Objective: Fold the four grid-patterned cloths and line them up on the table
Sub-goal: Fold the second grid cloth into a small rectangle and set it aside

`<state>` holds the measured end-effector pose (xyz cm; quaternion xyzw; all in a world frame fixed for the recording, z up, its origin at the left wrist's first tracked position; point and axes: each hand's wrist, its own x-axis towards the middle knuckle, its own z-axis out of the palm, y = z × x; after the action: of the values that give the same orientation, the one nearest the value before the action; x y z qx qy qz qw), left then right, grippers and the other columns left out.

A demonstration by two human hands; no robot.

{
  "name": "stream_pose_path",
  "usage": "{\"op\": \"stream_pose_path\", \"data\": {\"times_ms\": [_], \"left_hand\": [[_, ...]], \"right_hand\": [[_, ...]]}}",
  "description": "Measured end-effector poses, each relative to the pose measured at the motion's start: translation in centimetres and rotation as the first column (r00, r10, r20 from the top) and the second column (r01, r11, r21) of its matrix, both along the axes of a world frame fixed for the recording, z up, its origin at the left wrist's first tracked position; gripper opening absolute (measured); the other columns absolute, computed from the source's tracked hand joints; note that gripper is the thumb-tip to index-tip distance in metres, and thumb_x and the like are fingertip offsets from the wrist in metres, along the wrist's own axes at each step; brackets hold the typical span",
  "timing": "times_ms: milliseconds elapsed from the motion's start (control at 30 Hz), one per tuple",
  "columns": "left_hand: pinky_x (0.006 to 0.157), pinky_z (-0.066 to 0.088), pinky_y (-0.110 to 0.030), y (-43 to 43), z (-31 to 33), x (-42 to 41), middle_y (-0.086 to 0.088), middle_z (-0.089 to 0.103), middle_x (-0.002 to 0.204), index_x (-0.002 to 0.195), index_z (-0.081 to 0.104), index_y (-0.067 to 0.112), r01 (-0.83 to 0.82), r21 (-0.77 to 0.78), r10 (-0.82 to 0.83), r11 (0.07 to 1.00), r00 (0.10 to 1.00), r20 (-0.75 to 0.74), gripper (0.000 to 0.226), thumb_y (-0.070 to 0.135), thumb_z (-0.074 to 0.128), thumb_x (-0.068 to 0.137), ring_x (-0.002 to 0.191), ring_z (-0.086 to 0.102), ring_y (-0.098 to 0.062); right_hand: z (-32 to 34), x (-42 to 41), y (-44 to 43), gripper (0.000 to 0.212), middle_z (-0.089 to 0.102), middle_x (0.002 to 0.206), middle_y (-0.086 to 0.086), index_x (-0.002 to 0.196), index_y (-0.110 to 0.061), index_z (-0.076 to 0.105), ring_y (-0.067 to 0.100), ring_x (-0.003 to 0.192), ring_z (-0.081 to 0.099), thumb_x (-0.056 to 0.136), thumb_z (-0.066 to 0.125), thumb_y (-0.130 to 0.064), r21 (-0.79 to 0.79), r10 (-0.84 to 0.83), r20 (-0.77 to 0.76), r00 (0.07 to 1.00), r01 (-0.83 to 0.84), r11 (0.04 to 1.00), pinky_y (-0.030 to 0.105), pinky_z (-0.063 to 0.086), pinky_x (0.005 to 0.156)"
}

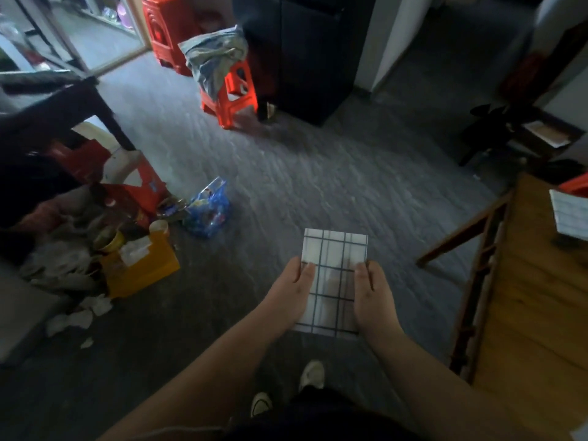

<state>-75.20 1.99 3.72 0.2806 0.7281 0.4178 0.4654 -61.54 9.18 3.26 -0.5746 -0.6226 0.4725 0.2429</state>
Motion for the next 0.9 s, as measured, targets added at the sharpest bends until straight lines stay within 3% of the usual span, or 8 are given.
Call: {"op": "stream_pose_path", "data": {"times_ms": [100,200,267,367,500,633,767,900], "left_hand": [[0.073,0.049,-0.028,5.4,0.1,-0.7,-0.004,0.062,0.096,0.107,0.052,0.015,0.111,0.005,-0.11,0.994,0.985,-0.136,0.024,0.036,0.039,0.108,0.085,0.061,-0.018],[0.063,0.043,-0.029,12.3,-0.1,-0.9,-0.003,0.053,0.083,0.1,0.046,0.01,0.18,0.008,-0.174,0.984,0.961,-0.216,0.027,0.035,0.038,0.109,0.071,0.051,-0.013],[0.062,0.041,-0.03,17.7,-0.3,-0.7,-0.003,0.05,0.081,0.099,0.044,0.009,0.222,0.008,-0.213,0.975,0.945,-0.248,0.027,0.034,0.037,0.109,0.068,0.047,-0.013],[0.063,0.041,-0.034,26.7,-0.2,0.1,-0.005,0.048,0.081,0.1,0.044,0.006,0.317,0.014,-0.301,0.948,0.912,-0.277,0.028,0.033,0.039,0.108,0.067,0.044,-0.012],[0.077,0.053,-0.039,38.8,1.3,1.6,0.0,0.067,0.093,0.109,0.052,0.016,0.37,0.003,-0.36,0.929,0.905,-0.228,0.013,0.028,0.047,0.106,0.08,0.064,-0.02],[0.089,0.056,-0.034,49.1,3.3,3.8,0.009,0.072,0.104,0.123,0.056,0.029,0.407,0.021,-0.4,0.913,0.906,-0.14,0.021,0.023,0.054,0.103,0.093,0.069,-0.006],[0.097,0.055,-0.044,57.9,3.5,5.6,0.007,0.073,0.108,0.119,0.062,0.031,0.424,0.019,-0.423,0.905,0.905,-0.049,0.019,0.029,0.059,0.1,0.1,0.07,-0.012],[0.085,0.052,-0.032,66.9,2.9,6.8,-0.004,0.072,0.105,0.104,0.066,0.03,0.486,0.025,-0.481,0.874,0.87,-0.105,0.009,0.033,0.058,0.1,0.097,0.069,-0.018]], "right_hand": [[-0.1,0.7,4.5,0.028,0.058,0.086,0.005,0.094,-0.01,0.057,0.009,0.073,0.052,0.108,0.041,-0.028,-0.106,-0.099,-0.067,0.993,0.092,0.99,0.016,0.039,0.062],[-0.7,1.5,10.0,0.02,0.06,0.085,0.004,0.094,-0.017,0.059,0.018,0.076,0.056,0.106,0.045,-0.024,-0.152,-0.11,-0.112,0.988,0.093,0.984,0.032,0.046,0.069],[-1.1,2.2,14.6,0.015,0.065,0.091,0.001,0.098,-0.021,0.061,0.017,0.082,0.061,0.105,0.048,-0.02,-0.182,-0.148,-0.152,0.977,0.119,0.976,0.03,0.048,0.068],[-1.0,3.4,22.7,0.011,0.069,0.097,0.0,0.101,-0.02,0.063,0.013,0.089,0.064,0.103,0.052,-0.019,-0.186,-0.188,-0.177,0.966,0.155,0.97,0.03,0.048,0.07],[0.6,6.1,33.9,0.01,0.071,0.096,0.005,0.098,-0.019,0.064,0.022,0.091,0.067,0.101,0.057,-0.025,-0.177,-0.222,-0.173,0.959,0.192,0.965,0.048,0.055,0.085],[2.3,8.8,43.1,0.01,0.069,0.092,0.004,0.097,-0.021,0.064,0.021,0.086,0.066,0.101,0.057,-0.027,-0.112,-0.255,-0.13,0.958,0.242,0.964,0.049,0.056,0.083],[2.7,10.8,50.4,0.014,0.069,0.089,0.007,0.096,-0.019,0.064,0.024,0.084,0.067,0.101,0.056,-0.03,-0.088,-0.305,-0.109,0.946,0.297,0.951,0.049,0.055,0.08],[2.6,11.8,57.9,0.015,0.07,0.092,0.009,0.097,-0.019,0.063,0.026,0.086,0.068,0.102,0.056,-0.03,-0.131,-0.367,-0.114,0.923,0.352,0.927,0.049,0.057,0.083]]}}
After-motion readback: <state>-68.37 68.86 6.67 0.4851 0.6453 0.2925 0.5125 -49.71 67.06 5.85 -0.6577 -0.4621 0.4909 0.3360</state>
